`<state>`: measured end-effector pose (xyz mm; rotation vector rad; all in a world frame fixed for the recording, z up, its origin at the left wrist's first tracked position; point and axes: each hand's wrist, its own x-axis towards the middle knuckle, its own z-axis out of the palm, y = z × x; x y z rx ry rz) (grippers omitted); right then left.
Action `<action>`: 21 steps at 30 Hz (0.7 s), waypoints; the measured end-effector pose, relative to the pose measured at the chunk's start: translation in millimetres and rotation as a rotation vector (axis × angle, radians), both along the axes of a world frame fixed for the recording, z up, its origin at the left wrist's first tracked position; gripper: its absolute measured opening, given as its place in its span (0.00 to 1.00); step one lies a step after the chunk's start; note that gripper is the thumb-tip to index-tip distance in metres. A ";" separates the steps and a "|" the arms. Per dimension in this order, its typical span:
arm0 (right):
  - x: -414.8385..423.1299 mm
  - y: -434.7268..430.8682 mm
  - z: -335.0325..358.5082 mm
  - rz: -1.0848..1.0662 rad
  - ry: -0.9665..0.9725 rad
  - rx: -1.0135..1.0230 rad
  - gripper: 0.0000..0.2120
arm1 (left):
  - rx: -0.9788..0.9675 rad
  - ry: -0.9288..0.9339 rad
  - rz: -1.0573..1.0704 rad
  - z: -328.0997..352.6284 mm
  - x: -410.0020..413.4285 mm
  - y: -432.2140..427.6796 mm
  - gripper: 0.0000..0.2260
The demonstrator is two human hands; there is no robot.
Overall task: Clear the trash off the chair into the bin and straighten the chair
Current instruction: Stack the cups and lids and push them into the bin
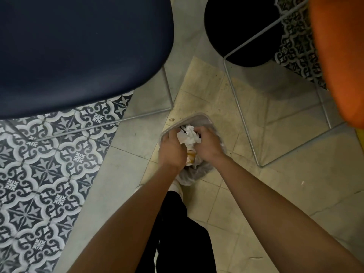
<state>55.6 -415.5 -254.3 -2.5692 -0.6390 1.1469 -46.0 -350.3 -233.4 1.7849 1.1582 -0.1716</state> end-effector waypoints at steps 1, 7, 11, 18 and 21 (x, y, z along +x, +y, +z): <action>-1.7 3.0 13.5 0.000 0.000 0.016 0.24 | 0.013 -0.021 0.020 13.3 -3.6 3.1 0.18; -13.6 34.8 90.6 -0.019 -0.014 0.126 0.19 | 0.091 -0.111 0.076 85.4 -23.6 25.4 0.17; -16.3 66.2 139.9 0.067 -0.079 0.171 0.17 | 0.107 -0.127 0.113 128.5 -29.8 49.7 0.16; -17.0 132.3 193.5 0.137 -0.107 0.247 0.18 | 0.192 -0.189 0.174 177.4 -39.1 109.6 0.16; -19.5 160.2 205.0 0.140 -0.116 0.277 0.17 | 0.228 -0.180 0.210 188.0 -45.9 138.3 0.15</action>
